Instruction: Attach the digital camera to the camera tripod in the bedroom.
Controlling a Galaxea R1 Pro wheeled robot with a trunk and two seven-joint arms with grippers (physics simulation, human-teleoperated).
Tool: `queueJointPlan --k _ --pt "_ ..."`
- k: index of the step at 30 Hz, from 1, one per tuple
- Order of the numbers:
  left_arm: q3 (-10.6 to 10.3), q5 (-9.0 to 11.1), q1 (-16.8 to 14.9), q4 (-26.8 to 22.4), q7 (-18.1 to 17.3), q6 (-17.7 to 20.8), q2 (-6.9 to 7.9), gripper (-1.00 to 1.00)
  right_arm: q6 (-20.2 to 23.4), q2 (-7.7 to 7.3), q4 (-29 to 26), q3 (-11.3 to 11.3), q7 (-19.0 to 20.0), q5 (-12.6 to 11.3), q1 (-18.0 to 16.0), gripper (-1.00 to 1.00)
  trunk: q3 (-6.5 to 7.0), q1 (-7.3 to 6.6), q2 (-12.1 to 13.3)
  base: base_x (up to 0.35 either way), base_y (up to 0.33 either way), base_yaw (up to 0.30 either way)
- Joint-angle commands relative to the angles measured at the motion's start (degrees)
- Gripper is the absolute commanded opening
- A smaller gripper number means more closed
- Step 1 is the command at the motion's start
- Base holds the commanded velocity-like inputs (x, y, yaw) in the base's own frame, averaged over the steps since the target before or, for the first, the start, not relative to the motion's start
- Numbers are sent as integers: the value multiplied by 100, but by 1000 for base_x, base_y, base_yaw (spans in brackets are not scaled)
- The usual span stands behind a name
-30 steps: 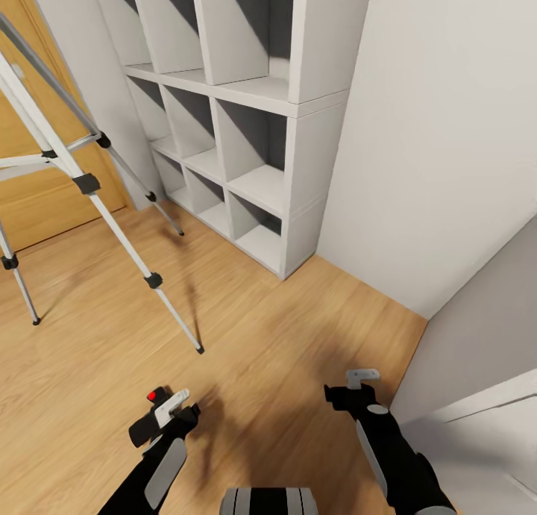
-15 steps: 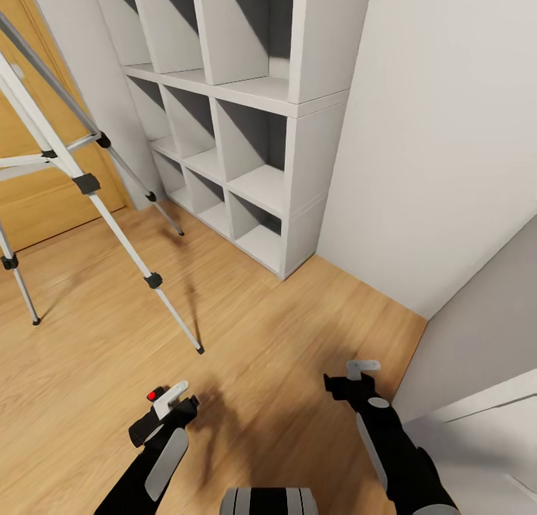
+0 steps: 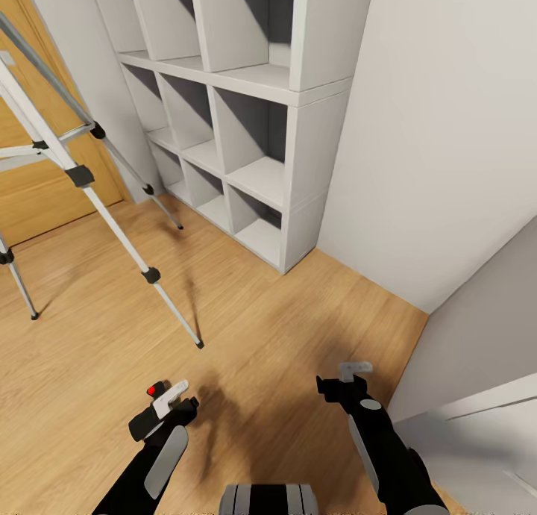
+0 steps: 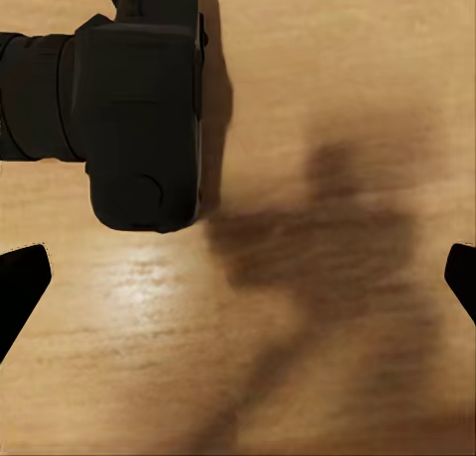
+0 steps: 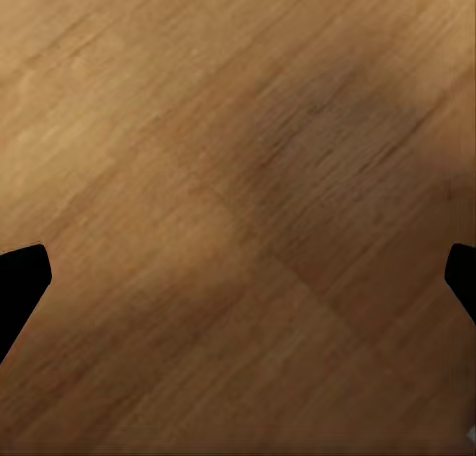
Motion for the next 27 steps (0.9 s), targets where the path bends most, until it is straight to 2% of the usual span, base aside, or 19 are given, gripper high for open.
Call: queueJointPlan --k 1,15,19,21,22,25,27 --pt "-13 25 -1 -9 39 20 3 100 34 4 -10 -10 9 60 -1 100 -27 1 -3 0 0 0" --pt "-11 18 -1 -65 39 20 11 100 62 23 -39 7 15 59 -1 100 -337 37 -22 0 0 0" --pt "-11 20 -1 -86 39 19 11 100 78 72 -70 217 13 27 -1 100 -426 48 -27 0 0 0" --pt "-11 18 -1 -92 39 17 12 100 90 185 -175 443 12 12 -1 100 -470 53 -30 0 0 0" --pt "-11 16 -1 -105 39 14 17 100 104 273 -473 575 11 -26 -1 100 -492 55 -31 0 0 0" --pt "-11 18 -1 -105 41 14 24 100 111 295 -748 635 12 -161 0 100 -559 63 -35 0 0 0" --pt "-11 17 -1 -91 45 12 25 100 255 299 -1045 677 14 -401 12 100 -603 68 -38 0 0 0"
